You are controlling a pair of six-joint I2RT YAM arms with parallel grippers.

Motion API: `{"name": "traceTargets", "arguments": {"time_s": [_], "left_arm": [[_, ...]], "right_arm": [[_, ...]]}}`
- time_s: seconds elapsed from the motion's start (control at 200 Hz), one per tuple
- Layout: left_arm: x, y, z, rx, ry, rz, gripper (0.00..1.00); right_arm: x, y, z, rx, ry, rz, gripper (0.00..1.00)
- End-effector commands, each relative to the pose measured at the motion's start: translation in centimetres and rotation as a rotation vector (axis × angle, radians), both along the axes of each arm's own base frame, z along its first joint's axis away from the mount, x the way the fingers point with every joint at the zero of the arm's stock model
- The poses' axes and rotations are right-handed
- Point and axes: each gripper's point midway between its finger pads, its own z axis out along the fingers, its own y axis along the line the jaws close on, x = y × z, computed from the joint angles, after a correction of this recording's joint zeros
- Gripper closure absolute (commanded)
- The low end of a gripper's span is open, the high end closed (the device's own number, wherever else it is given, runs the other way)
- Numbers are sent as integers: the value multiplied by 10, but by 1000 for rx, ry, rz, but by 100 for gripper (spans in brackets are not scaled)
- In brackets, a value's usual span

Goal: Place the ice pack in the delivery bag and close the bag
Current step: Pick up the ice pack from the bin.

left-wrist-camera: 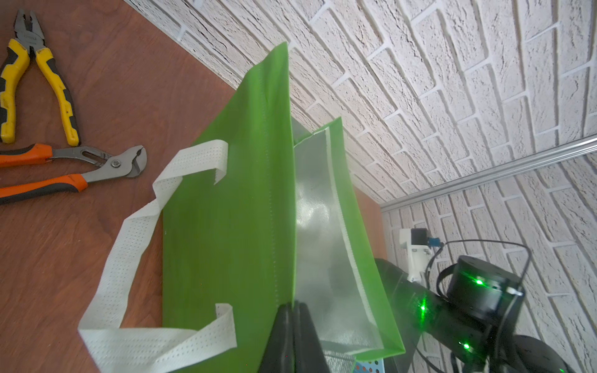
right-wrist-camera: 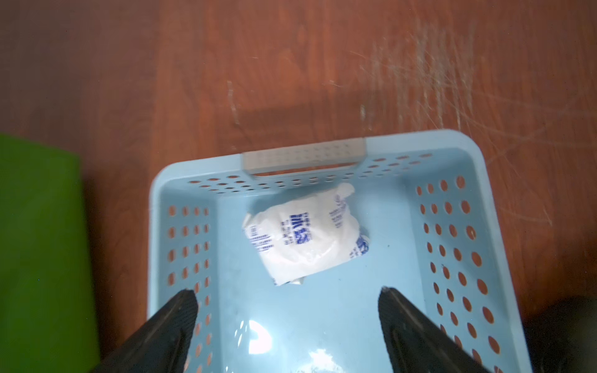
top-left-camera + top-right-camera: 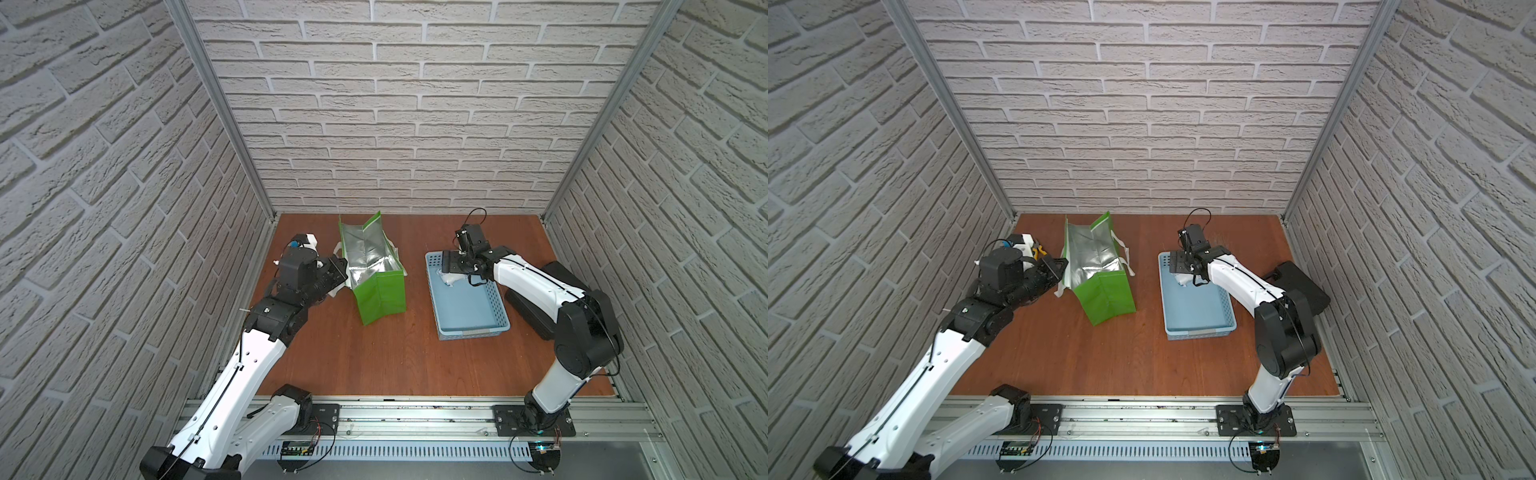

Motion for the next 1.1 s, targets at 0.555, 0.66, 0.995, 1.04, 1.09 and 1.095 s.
{"name": "traceTargets", "arguments": {"time_s": [0.555, 0.66, 0.995, 1.04, 1.09, 1.095], "left_arm": [[-3, 1, 9, 0, -46, -1, 100], [-4, 2, 9, 0, -44, 0, 100], [-4, 1, 10, 1, -46, -4, 100], [-4, 0, 11, -1, -49, -8, 100], [-4, -1, 12, -5, -50, -15, 100], [-4, -1, 13, -6, -52, -15, 100]], "right_arm": [[32, 4, -83, 137, 58, -342, 9], [30, 3, -92, 125, 78, -341, 9], [3, -4, -104, 103, 121, -307, 29], [0, -5, -102, 103, 118, -297, 36], [-2, -4, -93, 111, 106, -283, 45], [-2, -4, -93, 111, 106, -283, 45]]}}
